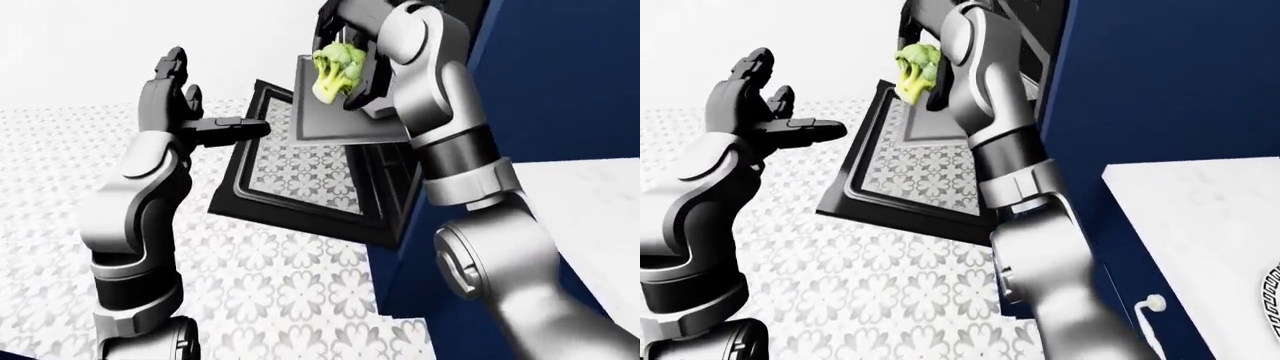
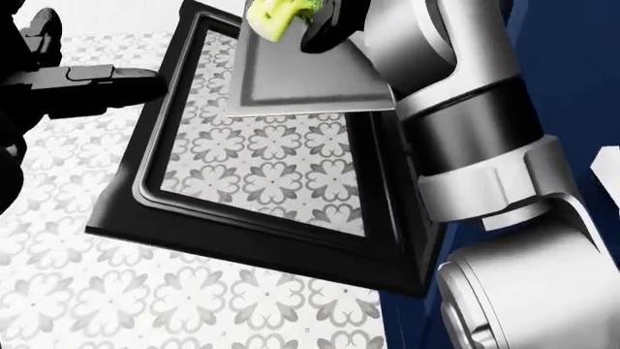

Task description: Place the broccoli on the top rack of the oven.

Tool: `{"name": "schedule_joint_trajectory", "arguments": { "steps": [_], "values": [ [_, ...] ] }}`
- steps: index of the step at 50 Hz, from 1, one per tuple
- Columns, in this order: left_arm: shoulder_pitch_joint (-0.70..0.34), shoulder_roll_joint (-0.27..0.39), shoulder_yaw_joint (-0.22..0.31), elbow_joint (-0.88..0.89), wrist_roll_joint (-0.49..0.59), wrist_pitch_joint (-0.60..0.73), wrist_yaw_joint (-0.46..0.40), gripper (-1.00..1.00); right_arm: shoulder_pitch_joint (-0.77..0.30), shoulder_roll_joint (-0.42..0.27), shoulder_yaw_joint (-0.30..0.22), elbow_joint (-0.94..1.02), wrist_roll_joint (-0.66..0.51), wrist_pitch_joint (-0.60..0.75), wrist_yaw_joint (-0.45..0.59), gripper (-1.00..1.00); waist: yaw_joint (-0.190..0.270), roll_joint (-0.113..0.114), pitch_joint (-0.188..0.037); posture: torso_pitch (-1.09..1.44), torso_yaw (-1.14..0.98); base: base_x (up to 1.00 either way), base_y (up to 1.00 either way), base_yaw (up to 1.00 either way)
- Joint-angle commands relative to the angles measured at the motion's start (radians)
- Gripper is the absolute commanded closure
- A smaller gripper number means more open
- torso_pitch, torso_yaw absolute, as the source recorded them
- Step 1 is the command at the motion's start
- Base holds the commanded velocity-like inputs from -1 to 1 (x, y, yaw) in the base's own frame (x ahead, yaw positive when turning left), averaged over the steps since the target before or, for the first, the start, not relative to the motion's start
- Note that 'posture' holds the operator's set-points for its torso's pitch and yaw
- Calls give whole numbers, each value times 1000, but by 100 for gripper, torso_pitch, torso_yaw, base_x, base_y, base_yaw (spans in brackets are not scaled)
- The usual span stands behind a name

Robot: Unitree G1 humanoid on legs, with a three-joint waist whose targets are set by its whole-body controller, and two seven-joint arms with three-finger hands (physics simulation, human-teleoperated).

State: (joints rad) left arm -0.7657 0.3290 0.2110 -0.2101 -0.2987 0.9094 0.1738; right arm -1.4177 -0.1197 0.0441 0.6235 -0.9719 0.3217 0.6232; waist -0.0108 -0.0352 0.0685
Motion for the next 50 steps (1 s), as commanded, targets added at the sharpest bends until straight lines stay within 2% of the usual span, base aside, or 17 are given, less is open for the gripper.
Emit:
{"name": "schedule_joint_trajectory", "arguments": {
  "steps": [1, 7, 10, 11, 12, 13, 21, 24, 25, 28, 33, 36, 37, 38, 39, 45, 50],
  "values": [
    [-38, 14, 12, -43, 0, -34, 0, -100, -37, -10, -12, -36, -5, 1, -13, 100, 2, 4, -31, 0, 0, 0, 0, 0],
    [-37, 15, 12, -45, -1, -33, 0, -100, -31, -10, -12, -49, -6, 3, -14, 100, -11, 54, -9, 0, 0, 0, 0, 0],
    [-38, 15, 12, -44, -2, -33, 1, -100, -38, -11, -13, -40, -6, 5, -16, 100, -28, 134, -31, 0, 0, 0, 0, 0],
    [-39, 15, 12, -44, -2, -33, 1, -100, -39, -10, -13, -40, -6, 5, -16, 100, -22, 96, -18, 0, 0, 0, 0, 0],
    [-40, 15, 11, -44, -2, -31, 1, -100, -37, -10, -12, -40, -7, 5, -18, 100, -23, 99, -22, 0, 0, 0, 0, 0],
    [-41, 15, 11, -44, -2, -31, 1, -100, -36, -8, -12, -39, -5, 4, -19, 100, -18, 104, -57, 0, 0, 9, 0, 0],
    [-35, 15, 12, -44, -2, -35, -1, -100, -46, -8, -15, -14, 5, 1, -37, 100, 11, 52, -34, 0, 0, 35, 0, 0],
    [-33, 14, 11, -40, -1, -38, -2, -100, -48, -9, -14, -4, 8, -2, -42, 100, 18, -19, -51, 0, 0, 40, 0, 0],
    [-33, 15, 11, -38, -1, -40, -2, -100, -49, -9, -13, -6, 7, 0, -40, 100, 10, 16, -35, 0, 0, 40, 0, 0],
    [-37, 15, 11, -35, -1, -41, -2, -100, -49, -10, -12, -12, 7, 2, -35, 100, 9, 16, -38, 0, 0, 40, 0, 0],
    [-32, 14, 11, -37, -1, -42, -2, -100, -46, -8, -11, -11, 6, 1, -36, 100, -2, 74, -28, 0, 0, 40, 0, 0],
    [-30, 14, 13, -41, -2, -39, -1, -100, -46, -7, -10, -15, 5, 4, -32, 100, -12, 162, -57, 0, 0, 40, 0, 0],
    [-28, 14, 13, -43, -2, -39, -1, -100, -43, -6, -10, -17, 4, 4, -33, 100, -4, 126, -43, 0, 0, 41, 0, 0],
    [-26, 14, 14, -44, -3, -39, -2, -100, -42, -5, -9, -19, 3, 6, -33, 100, -13, 149, -35, 0, 0, 41, 0, 0],
    [-23, 14, 15, -46, -3, -39, -2, -100, -42, -4, -9, -20, 3, 6, -31, 100, -6, 145, -33, 0, 0, 39, 0, 0],
    [-23, 11, 14, -54, -6, -33, 3, -100, -40, -1, -9, -19, 3, 4, -34, 100, 12, 86, -37, 0, 0, 40, 0, 0],
    [-17, 10, 12, -53, -4, -38, 2, -100, -27, 4, -10, -35, 7, 3, -34, 100, 25, -5, -63, 0, 0, 16, 0, 0]
  ]
}}
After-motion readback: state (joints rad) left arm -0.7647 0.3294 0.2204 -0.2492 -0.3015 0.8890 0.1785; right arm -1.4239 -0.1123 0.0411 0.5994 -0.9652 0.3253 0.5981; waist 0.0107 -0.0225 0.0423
